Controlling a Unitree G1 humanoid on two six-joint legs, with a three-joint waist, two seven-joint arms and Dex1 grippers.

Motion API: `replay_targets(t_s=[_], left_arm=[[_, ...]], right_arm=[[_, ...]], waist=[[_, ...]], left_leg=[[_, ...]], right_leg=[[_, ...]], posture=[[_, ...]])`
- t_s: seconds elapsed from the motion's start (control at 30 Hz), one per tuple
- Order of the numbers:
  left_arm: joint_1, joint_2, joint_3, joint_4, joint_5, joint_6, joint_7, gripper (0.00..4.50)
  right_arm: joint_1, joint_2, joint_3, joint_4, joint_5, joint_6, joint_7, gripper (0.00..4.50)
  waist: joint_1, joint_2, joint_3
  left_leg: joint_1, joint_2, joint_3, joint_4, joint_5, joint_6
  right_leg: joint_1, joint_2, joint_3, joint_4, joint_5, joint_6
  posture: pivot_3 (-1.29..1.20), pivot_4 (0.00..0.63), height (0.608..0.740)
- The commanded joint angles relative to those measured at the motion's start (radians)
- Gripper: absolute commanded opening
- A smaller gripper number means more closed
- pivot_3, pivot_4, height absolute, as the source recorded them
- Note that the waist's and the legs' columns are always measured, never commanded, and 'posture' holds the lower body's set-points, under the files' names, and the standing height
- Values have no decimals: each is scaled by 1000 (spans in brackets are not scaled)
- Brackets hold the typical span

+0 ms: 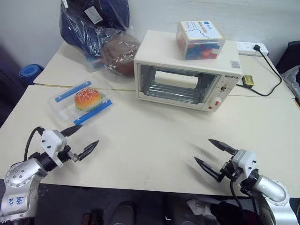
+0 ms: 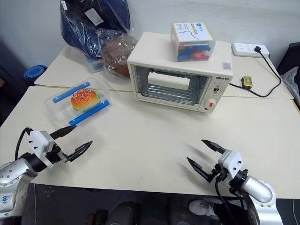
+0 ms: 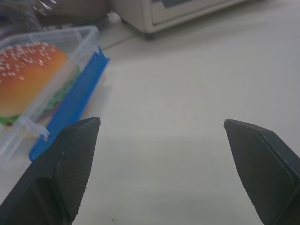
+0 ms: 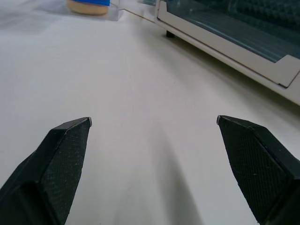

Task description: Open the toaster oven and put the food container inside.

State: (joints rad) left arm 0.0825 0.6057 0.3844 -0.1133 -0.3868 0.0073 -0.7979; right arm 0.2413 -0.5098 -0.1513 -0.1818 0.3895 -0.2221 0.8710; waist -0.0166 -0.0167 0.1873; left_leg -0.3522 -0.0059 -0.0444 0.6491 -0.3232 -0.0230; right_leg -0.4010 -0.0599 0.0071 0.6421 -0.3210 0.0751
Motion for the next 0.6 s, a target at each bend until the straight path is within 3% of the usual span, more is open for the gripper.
replay_targets(t_s=[0.03, 0.2, 0.37, 0.6], left_arm=[[-5, 15, -2, -29, -1, 2, 5, 4500], [-7, 77, 48, -89, -219, 201, -96, 4500], [-92, 111, 89, -94, -296, 253, -102, 4500], [-141, 116, 87, -163, -374, 364, -65, 4500]], right_arm=[[-45, 13, -4, -4, 27, -21, 4, 4476], [-216, -1, -4, -30, 123, 154, -27, 4476], [-412, 14, 1, 24, 129, 275, -85, 4476], [-628, 66, 36, 162, 69, 272, -111, 4476]], waist=[[-1, 0, 0], [-15, 0, 0], [-4, 1, 0], [-10, 1, 0]], left_leg=[[0, 0, 0, 0, 0, 0], [1, 1, 0, 0, 0, 0], [-1, 1, -2, 0, 0, -1], [-6, 0, 0, 0, 1, -1]], right_leg=[[0, 0, 0, 0, 0, 0], [0, 1, 1, 2, 0, 0], [-1, 0, -1, 1, 0, 0], [-8, 0, 0, 1, 0, 0]], posture=[[0, 150, 740], [0, 150, 740], [0, 150, 740], [0, 150, 740]])
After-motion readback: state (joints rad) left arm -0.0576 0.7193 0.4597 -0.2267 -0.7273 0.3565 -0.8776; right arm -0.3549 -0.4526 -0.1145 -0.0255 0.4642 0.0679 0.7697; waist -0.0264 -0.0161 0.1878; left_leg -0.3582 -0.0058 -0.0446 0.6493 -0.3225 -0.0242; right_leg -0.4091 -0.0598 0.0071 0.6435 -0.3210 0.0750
